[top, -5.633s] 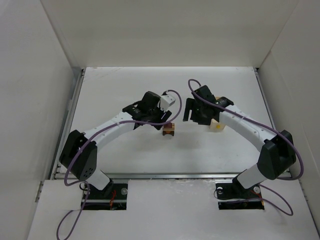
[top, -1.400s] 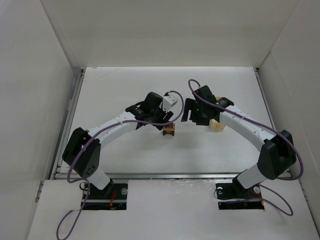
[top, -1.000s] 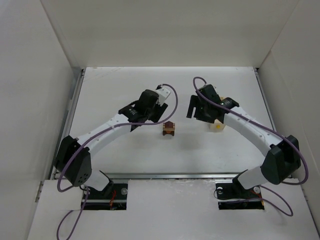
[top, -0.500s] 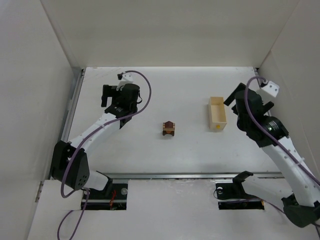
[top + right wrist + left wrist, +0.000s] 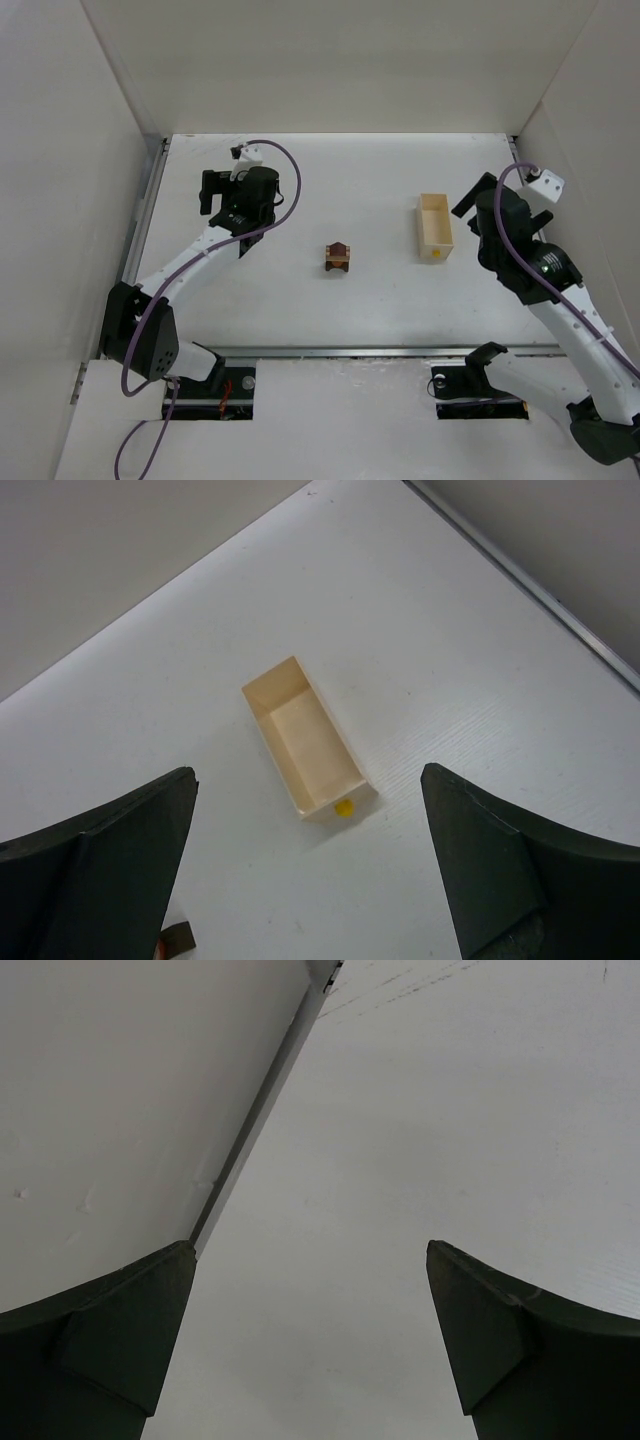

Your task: Build the wood block tower

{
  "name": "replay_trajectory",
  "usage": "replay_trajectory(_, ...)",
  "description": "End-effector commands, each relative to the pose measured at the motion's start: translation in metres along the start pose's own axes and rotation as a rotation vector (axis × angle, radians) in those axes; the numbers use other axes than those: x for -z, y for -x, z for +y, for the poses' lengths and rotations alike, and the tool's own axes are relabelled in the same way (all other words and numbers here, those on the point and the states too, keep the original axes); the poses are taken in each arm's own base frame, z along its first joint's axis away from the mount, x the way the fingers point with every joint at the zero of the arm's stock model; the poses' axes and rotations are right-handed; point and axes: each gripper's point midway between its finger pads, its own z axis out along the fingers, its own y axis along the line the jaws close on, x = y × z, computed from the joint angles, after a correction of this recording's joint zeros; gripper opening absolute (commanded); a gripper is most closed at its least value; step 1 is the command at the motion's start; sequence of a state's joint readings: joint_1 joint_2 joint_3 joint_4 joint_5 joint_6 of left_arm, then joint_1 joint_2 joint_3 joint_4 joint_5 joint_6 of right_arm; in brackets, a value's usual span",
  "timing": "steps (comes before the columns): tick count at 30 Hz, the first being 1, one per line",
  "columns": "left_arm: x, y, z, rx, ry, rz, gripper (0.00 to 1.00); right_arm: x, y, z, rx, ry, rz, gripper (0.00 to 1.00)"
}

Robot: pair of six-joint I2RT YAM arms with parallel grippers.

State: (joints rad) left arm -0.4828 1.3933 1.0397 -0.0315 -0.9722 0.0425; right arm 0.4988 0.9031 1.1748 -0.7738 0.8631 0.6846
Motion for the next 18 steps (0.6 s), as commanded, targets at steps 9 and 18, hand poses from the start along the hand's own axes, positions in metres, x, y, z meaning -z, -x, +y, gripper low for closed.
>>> replay_trajectory(9,0.003,0.007,0.007,0.067,0.014,-0.03,1.0,0.008,0.01,-0.002,-0.04,0.043,-0.033,1.0)
replay_trajectory(18,0.003,0.007,0.004,0.066,-0.004,-0.029,1.0,0.012,0.006,-0.007,-0.021,0.057,-0.023,1.0)
